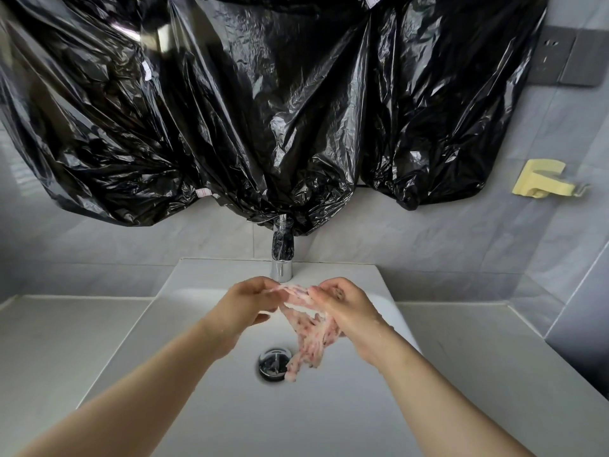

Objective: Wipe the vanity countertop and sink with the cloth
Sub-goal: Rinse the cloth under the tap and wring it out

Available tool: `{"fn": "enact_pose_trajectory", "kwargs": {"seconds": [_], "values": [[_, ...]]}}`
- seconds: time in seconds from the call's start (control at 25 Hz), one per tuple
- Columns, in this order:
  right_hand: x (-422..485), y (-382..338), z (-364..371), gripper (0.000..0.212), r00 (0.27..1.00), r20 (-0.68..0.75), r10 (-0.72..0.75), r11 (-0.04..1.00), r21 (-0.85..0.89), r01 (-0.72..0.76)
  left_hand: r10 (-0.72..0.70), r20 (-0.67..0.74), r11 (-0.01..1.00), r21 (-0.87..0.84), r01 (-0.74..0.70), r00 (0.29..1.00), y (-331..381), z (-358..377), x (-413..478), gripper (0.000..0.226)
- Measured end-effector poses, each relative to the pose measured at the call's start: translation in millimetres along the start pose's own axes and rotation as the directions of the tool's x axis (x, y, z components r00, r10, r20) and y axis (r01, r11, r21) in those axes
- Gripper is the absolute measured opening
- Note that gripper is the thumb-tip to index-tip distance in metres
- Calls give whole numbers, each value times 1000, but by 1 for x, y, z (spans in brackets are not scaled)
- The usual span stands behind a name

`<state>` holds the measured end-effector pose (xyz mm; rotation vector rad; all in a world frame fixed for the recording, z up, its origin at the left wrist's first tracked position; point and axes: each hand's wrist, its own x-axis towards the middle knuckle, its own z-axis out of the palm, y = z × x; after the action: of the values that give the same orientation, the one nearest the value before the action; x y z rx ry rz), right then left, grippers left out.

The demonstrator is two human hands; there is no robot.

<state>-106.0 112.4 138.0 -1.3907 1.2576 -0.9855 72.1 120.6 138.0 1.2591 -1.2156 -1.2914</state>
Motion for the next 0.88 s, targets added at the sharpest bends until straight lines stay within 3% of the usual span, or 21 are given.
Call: {"fn": "enact_pose_trajectory", "kwargs": {"seconds": [0.2,0.28,0.36,0.44,0.52,0.6,0.76,0.88], "values": [[-2,6,-4,10,982,178,-57,968,-230,98,-64,-9,943,-327,58,998,5,7,4,10],[0,9,2,2,982,168,-85,973,-196,118,-46,-32,916,-400,29,998,9,15,6,3],[2,8,6,12,990,115,-86,995,-49,92,-41,-24,876,-481,25,999,12,14,9,12],[3,1,8,18,992,114,-51,985,167,32,-87,143,911,-390,137,986,11,11,7,26],[4,-3,8,19,995,92,-39,977,212,18,-164,317,961,-161,223,934,4,14,0,28],[7,-2,9,20,1000,5,-7,984,180,6,-167,246,963,-165,211,955,2,16,1,19],[10,5,4,24,990,-28,141,947,295,-127,-217,133,933,-264,245,967,6,11,3,31],[12,11,2,25,984,-98,147,976,176,-128,-251,31,942,-221,252,967,6,12,2,34]]}}
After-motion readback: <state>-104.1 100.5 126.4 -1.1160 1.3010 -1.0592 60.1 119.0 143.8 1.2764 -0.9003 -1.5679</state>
